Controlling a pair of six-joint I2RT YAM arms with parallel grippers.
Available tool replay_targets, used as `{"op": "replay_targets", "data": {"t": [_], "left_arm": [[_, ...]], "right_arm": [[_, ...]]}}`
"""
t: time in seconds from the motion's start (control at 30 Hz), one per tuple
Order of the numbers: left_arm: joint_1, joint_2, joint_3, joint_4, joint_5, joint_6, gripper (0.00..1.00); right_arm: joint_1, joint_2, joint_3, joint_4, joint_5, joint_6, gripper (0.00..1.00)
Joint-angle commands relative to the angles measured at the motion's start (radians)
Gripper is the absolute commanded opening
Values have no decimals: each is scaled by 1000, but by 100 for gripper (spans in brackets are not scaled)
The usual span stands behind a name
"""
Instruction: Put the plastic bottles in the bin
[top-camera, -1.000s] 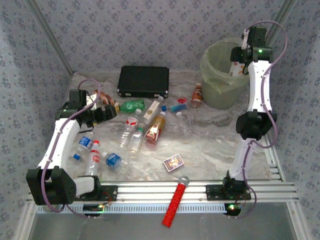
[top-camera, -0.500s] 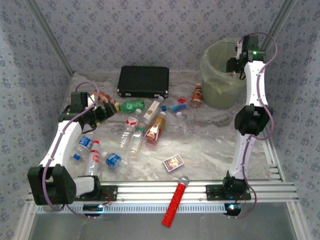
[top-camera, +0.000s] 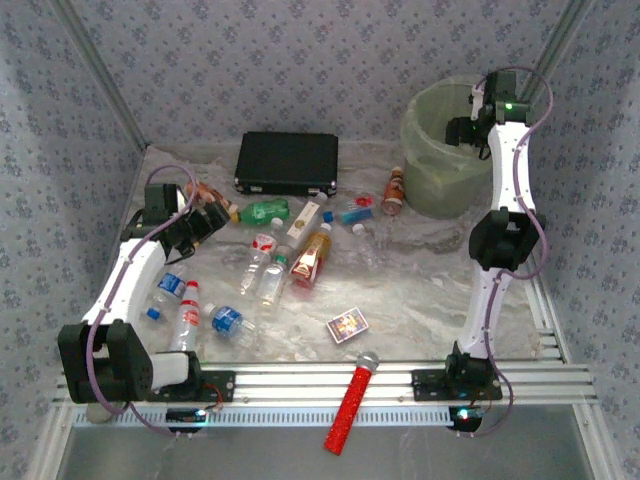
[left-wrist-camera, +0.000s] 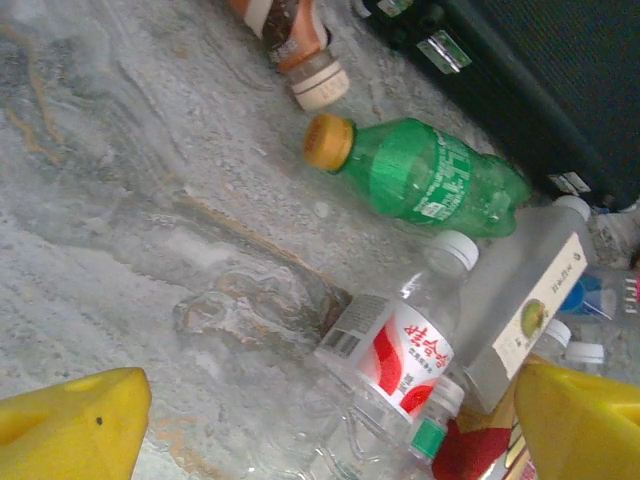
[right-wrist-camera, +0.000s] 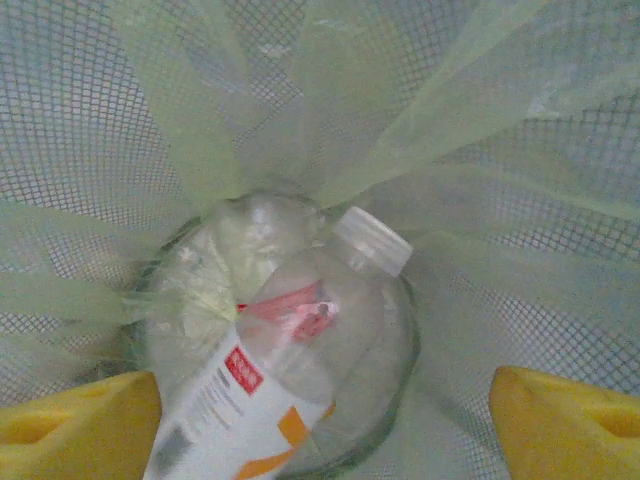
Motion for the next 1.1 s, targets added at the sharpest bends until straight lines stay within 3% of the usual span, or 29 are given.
{"op": "replay_targets", "data": {"t": [0.0, 0.17, 0.37, 0.5, 0.87, 1.07], "left_arm": [[2, 2, 29, -33, -46, 24, 95], [-1, 2, 60, -110, -88, 67, 96], [3, -12, 135, -352, -349, 258, 99], [21, -2, 129, -425, -430, 316, 100], [89, 96, 70, -417, -402, 415, 100], [131, 183, 86, -413, -316, 449, 100]], "right_arm": [[-5, -19, 36, -46, -34, -6, 90], [-4, -86, 96, -70, -70, 0, 94], [-5, -221, 83, -62, -110, 9, 98], [5, -325, -1, -35, -124, 23, 99], [67, -632, -329, 113, -219, 71, 99], [84, -702, -362, 140, -233, 87, 99]]}}
